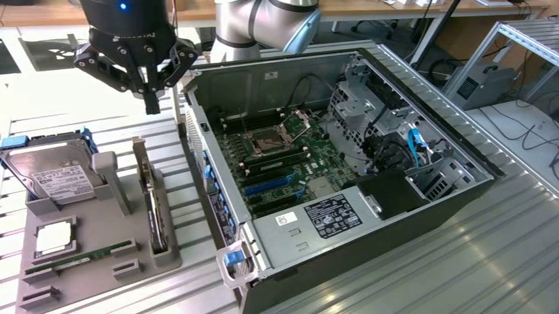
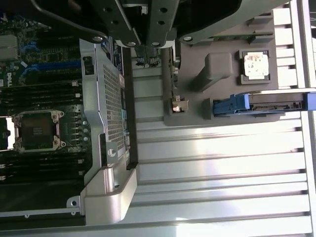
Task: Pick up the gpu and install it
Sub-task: 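Reach for the gpu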
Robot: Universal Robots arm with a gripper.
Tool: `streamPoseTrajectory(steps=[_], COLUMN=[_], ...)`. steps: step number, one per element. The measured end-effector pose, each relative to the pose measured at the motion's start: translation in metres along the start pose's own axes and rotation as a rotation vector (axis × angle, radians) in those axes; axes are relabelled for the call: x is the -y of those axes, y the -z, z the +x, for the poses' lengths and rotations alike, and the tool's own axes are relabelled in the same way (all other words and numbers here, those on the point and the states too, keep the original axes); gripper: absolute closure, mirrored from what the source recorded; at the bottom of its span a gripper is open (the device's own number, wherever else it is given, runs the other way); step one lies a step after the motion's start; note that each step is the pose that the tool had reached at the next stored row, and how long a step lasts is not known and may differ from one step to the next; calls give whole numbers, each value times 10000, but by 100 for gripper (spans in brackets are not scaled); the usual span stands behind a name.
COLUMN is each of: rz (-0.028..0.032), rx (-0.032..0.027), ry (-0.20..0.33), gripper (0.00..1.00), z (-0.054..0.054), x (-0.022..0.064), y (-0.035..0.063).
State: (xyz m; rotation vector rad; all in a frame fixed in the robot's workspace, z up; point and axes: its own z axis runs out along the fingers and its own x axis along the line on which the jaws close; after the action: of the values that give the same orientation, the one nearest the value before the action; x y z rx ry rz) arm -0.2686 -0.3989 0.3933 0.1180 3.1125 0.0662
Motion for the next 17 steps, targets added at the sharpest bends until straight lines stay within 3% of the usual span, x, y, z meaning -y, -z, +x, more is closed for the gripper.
streamPoseTrajectory(steps=[17], rz=[0], rx=[0], ry=[0], gripper=[89], z=[82], x=[6], y=[2])
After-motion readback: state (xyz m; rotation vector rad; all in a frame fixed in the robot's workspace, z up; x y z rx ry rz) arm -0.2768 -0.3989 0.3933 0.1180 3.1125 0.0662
